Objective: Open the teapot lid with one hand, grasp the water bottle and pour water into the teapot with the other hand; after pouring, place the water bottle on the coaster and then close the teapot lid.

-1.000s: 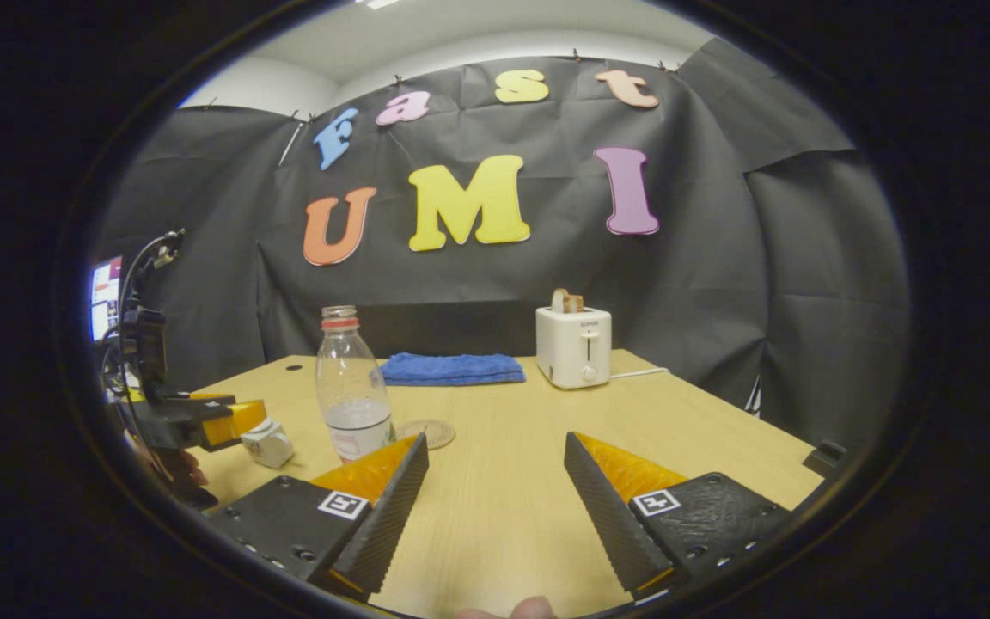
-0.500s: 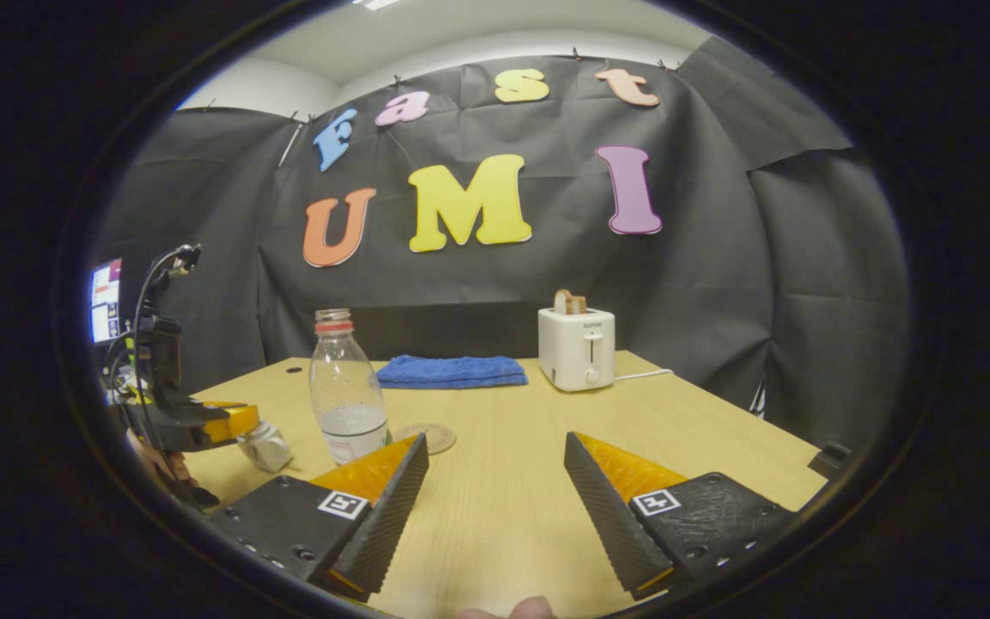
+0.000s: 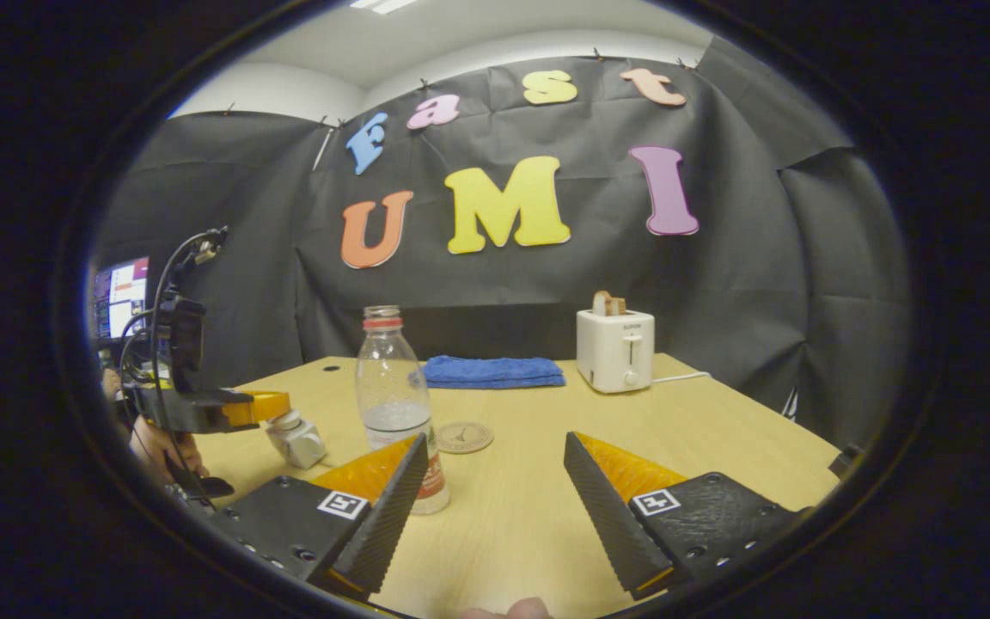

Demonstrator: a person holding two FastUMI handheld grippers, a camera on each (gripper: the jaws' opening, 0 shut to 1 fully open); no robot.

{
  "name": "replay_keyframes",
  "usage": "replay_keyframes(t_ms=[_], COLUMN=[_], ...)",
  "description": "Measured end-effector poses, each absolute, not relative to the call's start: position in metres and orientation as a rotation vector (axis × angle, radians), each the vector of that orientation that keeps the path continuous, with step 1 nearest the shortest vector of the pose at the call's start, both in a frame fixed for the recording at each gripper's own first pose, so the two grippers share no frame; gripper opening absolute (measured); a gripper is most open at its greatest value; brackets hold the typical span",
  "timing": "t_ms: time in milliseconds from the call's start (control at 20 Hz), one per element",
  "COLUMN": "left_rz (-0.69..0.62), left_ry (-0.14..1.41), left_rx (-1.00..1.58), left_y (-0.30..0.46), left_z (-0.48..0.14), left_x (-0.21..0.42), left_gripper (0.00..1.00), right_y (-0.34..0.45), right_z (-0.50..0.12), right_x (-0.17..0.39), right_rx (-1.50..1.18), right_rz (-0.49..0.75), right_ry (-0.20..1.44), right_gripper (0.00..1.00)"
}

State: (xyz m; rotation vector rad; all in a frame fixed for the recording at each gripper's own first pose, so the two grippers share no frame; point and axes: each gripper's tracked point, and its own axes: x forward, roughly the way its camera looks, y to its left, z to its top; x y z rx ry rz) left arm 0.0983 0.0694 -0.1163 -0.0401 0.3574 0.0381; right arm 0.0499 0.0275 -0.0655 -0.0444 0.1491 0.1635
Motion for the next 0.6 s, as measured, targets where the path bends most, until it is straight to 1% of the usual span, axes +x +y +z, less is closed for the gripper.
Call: replay_keyframes(t_ms=[50,100,350,450,600], left_rz=[0.033,0.029,0.028,0.041,0.059], left_ry=[0.341,0.330,0.279,0.277,0.276], left_rx=[-0.039,-0.036,-0.041,-0.024,-0.029], left_y=[0.069,0.069,0.075,0.083,0.097], left_z=[-0.109,-0.104,-0.083,-0.083,-0.080], left_x=[0.099,0.096,0.078,0.069,0.055], left_gripper=[0.03,0.03,0.03,0.03,0.03], right_y=[0.034,0.040,0.070,0.080,0.087], right_z=[-0.066,-0.066,-0.081,-0.089,-0.100], right_x=[0.047,0.045,0.048,0.057,0.076], right_rx=[-0.045,-0.048,-0.063,-0.066,-0.062], right_rz=[0.188,0.202,0.249,0.255,0.231], right_ry=[0.147,0.145,0.165,0.180,0.204], right_gripper=[0.92,0.95,0.95,0.95,0.95])
